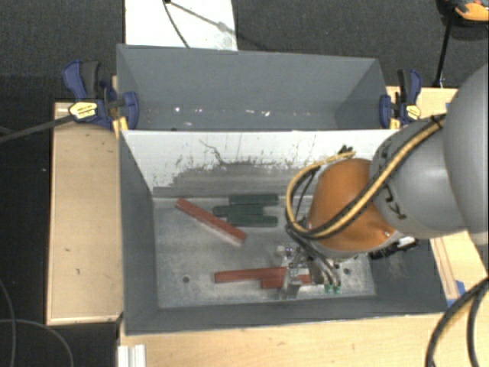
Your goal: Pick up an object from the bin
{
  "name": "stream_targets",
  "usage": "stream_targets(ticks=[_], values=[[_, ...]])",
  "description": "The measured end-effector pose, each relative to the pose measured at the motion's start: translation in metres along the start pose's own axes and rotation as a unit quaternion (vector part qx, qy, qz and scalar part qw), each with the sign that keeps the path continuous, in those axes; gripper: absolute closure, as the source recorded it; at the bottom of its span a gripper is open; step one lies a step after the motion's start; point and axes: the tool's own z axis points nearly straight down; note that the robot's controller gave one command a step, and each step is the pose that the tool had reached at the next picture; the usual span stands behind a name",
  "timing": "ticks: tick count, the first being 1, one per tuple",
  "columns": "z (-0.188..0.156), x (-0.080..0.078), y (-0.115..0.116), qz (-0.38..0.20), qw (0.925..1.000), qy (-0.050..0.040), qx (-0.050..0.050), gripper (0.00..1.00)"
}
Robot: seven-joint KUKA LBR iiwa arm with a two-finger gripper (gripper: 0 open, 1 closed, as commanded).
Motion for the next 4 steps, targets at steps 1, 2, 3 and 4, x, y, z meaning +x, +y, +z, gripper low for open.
stream_targets(ticks=[1,2,3,4], values=[[0.0,0.0,0.0,0.0,1.0,-0.0001,0.0,1.0],[-0.005,0.001,0.0,0.0,1.0,0.0022,0.0,1.0],[-0.024,0.002,0.0,0.0,1.0,0.0051,0.0,1.0],[-0.043,0.001,0.0,0.0,1.0,0.0027,0.0,1.0]])
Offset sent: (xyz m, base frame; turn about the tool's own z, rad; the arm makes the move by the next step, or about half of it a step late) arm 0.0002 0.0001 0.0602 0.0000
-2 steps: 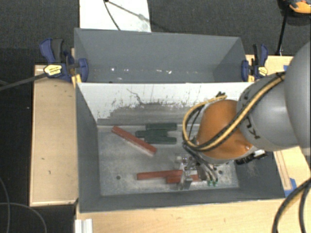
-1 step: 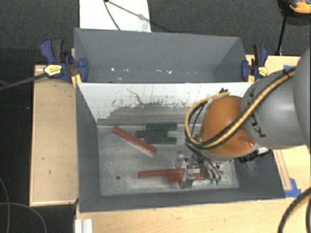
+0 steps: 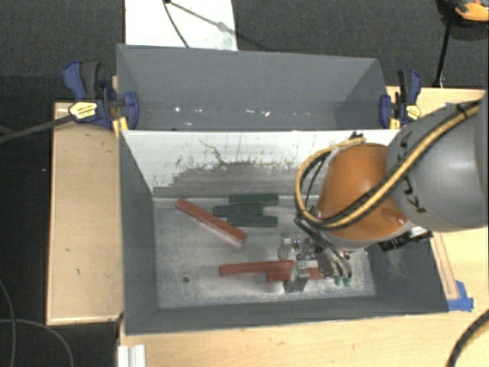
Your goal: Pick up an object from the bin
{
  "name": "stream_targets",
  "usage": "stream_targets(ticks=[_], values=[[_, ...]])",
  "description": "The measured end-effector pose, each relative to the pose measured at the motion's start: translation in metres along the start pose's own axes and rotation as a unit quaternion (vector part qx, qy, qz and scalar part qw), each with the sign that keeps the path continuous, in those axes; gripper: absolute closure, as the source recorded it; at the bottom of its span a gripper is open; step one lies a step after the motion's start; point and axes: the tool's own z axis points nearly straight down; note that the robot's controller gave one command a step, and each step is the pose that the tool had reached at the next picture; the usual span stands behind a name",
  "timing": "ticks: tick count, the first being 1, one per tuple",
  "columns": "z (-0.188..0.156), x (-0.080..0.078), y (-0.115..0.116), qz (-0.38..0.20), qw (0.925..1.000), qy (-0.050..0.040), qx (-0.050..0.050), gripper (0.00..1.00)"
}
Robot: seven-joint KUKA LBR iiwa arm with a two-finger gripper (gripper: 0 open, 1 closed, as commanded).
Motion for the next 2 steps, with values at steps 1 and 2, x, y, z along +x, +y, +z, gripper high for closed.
stream_targets(ticks=[1,2], values=[[-0.0148,-0.0009,0.0001,0.0,1.0,-0.0029,0.0,1.0],[-0.0233,-0.0005,0.0001,0.0,1.0,-0.0022,0.0,1.0]])
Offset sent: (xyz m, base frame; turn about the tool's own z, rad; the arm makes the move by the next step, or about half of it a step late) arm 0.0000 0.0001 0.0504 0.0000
